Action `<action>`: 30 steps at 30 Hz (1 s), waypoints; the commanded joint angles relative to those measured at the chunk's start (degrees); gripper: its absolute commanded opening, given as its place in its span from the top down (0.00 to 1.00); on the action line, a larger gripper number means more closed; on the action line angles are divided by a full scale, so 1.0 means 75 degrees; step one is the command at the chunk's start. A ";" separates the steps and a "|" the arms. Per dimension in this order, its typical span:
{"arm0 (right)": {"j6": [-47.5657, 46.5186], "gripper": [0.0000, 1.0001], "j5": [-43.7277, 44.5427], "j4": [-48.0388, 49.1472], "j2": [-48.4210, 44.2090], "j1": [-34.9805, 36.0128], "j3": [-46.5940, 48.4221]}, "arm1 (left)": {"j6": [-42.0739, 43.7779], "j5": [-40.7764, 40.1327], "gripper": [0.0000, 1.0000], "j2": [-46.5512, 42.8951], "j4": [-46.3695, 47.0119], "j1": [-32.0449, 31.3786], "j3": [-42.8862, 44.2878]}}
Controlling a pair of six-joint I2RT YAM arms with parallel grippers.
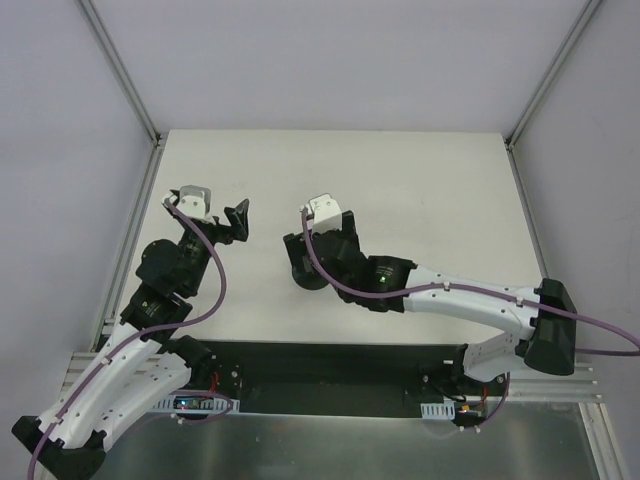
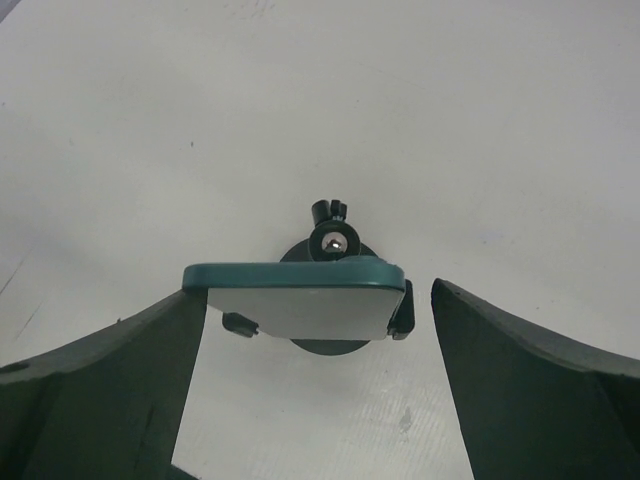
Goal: Place the phone on the phone stand
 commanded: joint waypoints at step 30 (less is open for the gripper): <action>0.7310 0.99 0.4720 -0.7896 0.0842 -0.0939 0.3199 | -0.0476 0.0062 0.18 0.0236 -0.0173 0.0052 0.0310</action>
